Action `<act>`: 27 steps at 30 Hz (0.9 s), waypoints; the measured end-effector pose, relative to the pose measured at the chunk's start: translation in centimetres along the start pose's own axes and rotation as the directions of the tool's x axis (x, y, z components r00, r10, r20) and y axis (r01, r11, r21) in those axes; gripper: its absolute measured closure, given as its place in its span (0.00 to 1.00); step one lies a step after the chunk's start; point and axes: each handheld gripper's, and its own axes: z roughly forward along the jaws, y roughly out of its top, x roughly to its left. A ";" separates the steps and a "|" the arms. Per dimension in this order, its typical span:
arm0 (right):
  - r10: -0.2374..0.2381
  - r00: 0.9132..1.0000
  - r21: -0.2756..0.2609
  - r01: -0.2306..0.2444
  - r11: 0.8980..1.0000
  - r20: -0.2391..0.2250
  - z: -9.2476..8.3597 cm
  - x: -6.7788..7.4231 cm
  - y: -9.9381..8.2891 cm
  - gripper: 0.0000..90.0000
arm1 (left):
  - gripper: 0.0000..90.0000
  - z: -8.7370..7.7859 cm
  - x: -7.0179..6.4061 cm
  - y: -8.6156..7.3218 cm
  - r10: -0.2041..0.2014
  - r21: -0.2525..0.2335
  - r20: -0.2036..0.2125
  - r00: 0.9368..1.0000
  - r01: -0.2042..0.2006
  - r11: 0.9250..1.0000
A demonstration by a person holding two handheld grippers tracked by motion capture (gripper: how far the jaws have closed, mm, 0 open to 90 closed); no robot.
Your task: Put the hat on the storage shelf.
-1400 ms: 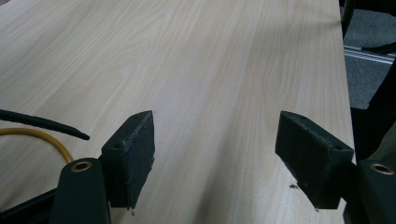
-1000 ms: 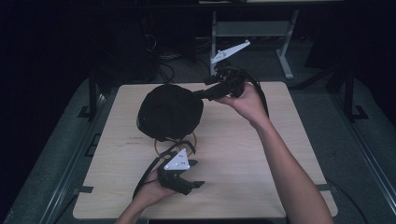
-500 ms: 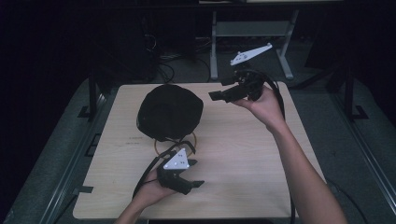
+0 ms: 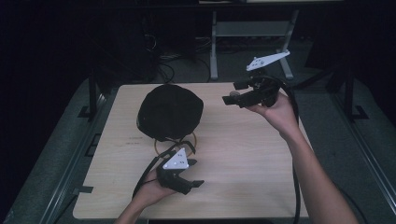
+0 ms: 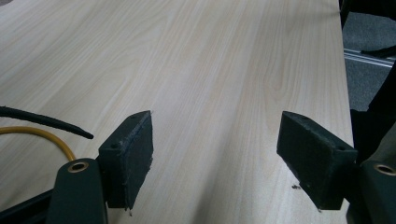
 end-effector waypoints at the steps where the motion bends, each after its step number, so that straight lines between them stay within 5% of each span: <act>1: 0.003 1.000 0.005 -0.003 1.000 0.000 -0.2 -0.1 -0.3 0.27 | 0.29 0.0 0.0 0.0 -0.004 0.001 0.002 1.000 0.004 1.000; 27: 0.065 0.997 0.002 -0.066 0.998 0.045 -3.5 -1.5 -5.4 0.25 | 0.30 0.0 0.0 -0.1 -0.005 0.011 -0.001 1.000 0.006 1.000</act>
